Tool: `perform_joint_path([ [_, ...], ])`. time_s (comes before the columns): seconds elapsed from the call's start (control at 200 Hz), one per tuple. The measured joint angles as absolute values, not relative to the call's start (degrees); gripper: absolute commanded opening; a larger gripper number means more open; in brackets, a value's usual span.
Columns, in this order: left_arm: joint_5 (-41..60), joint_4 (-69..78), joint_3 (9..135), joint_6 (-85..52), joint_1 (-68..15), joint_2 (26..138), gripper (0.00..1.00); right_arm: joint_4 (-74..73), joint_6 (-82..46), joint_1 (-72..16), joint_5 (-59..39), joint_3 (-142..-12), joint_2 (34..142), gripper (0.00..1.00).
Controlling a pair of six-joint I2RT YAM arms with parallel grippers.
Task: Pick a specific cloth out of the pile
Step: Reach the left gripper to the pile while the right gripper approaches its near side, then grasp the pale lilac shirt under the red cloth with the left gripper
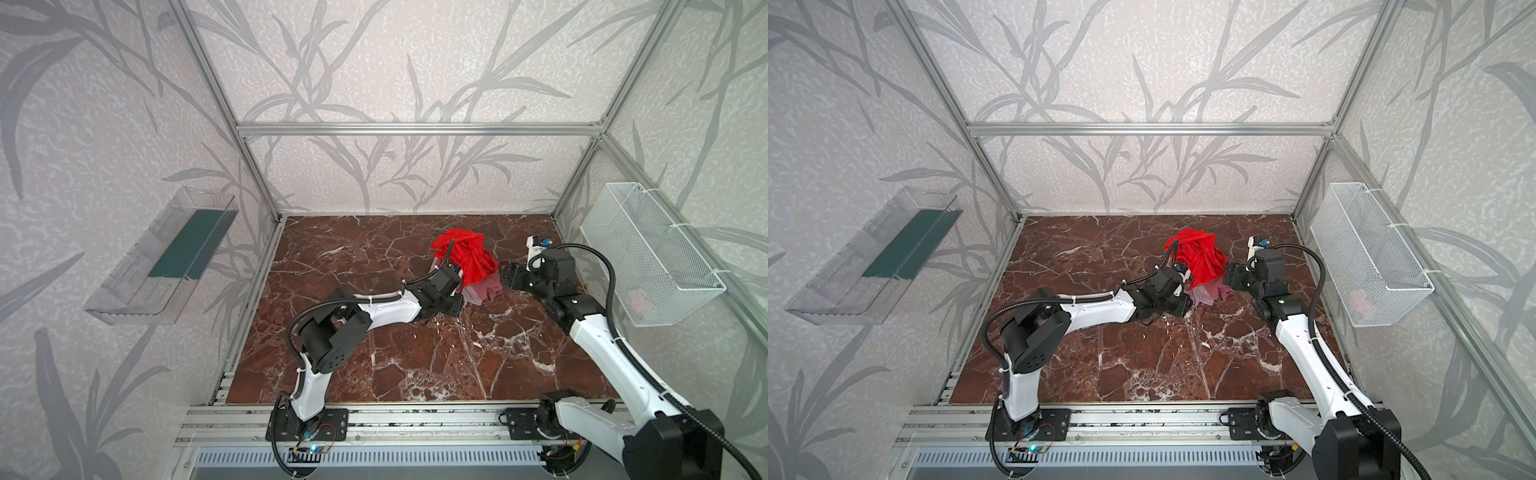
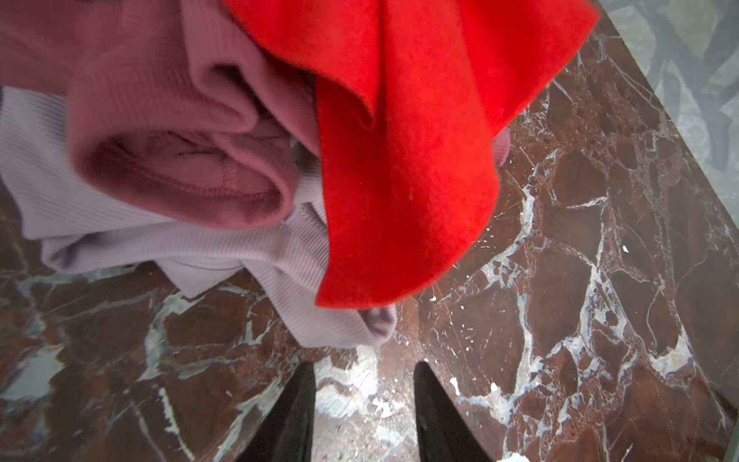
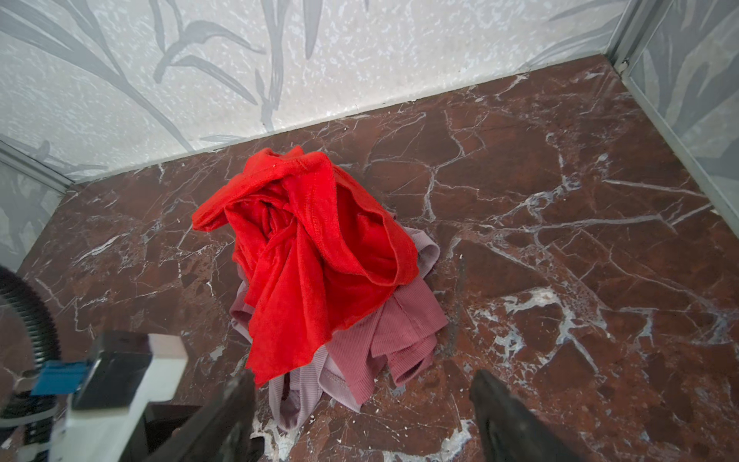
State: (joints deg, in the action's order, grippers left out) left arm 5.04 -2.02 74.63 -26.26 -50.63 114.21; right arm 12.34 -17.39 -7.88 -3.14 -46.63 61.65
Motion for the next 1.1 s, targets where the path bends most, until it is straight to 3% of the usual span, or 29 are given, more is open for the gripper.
perform_joint_path([
  [0.79, 1.2, -7.5, 82.8, -26.9, -50.6, 122.8, 0.45, 12.3, -18.9, -7.1, -6.0, -45.5, 59.8, 0.84],
  [0.87, 0.3, -7.6, 83.0, -27.0, -50.6, 123.0, 0.36, 12.3, -19.0, -7.1, -6.1, -45.3, 59.5, 0.84],
  [0.995, -1.0, -8.4, 83.3, -26.7, -50.6, 123.3, 0.0, 12.3, -19.5, -7.1, -6.1, -45.2, 58.9, 0.84],
  [1.105, -2.2, -9.2, 83.5, -26.6, -50.6, 123.3, 0.0, 12.3, -19.8, -7.1, -6.1, -45.1, 58.2, 0.84],
])
